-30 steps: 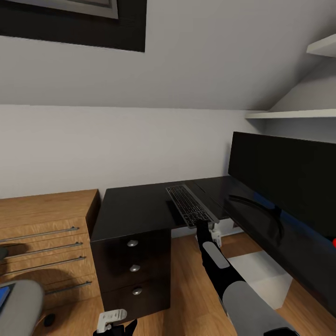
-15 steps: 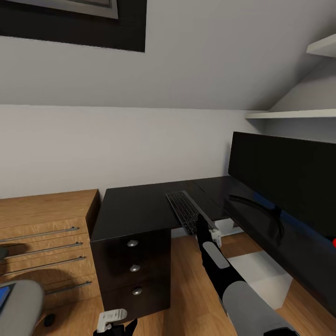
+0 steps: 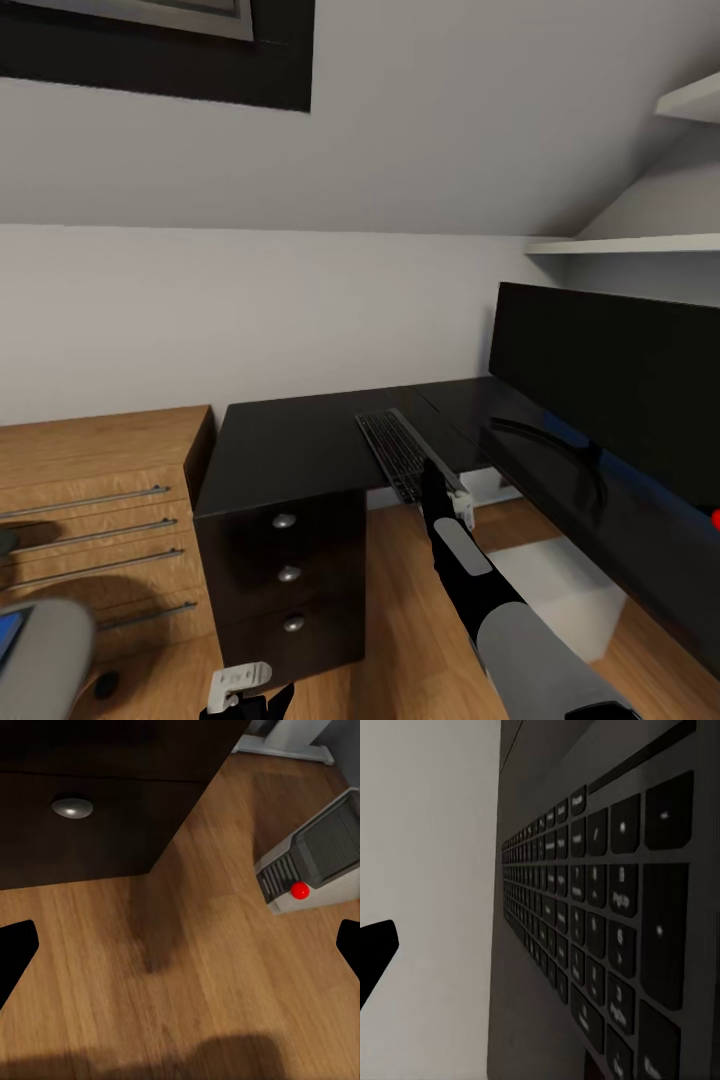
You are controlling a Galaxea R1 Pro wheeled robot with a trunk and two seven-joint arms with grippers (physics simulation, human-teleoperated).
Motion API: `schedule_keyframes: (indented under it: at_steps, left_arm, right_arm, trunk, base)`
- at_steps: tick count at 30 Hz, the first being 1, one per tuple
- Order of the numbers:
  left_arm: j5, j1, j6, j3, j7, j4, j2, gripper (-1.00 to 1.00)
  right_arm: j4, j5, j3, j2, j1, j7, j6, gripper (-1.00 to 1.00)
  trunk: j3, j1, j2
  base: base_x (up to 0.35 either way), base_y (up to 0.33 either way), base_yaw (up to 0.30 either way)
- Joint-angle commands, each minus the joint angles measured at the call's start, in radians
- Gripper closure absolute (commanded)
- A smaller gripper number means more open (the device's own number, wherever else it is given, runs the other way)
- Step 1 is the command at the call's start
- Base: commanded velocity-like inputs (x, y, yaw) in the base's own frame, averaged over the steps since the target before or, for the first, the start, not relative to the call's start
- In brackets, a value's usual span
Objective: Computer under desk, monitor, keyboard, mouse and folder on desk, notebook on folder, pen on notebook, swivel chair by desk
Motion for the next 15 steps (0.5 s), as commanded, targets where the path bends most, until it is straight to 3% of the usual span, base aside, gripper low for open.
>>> schedule_keyframes:
  at_steps: [1,15]
  left_arm:
    - [0.007,0.0,0.004,-0.001,0.001,-0.001,0.001,-1.0]
    - [0.008,0.0,0.005,0.0,0.004,-0.001,0.001,-1.0]
  right_arm:
    - [-0.001,-0.005,0.004,0.0,-0.001,-0.004,-0.006,-1.0]
    - [0.0,-0.002,0.004,0.0,-0.001,-0.004,-0.007,-1.0]
  trunk:
    - [-0.001,0.0,-0.001]
    - [-0.001,0.0,-0.001]
  base:
    - [-0.147,0.0,0.0]
    - [-0.31,0.0,0.0]
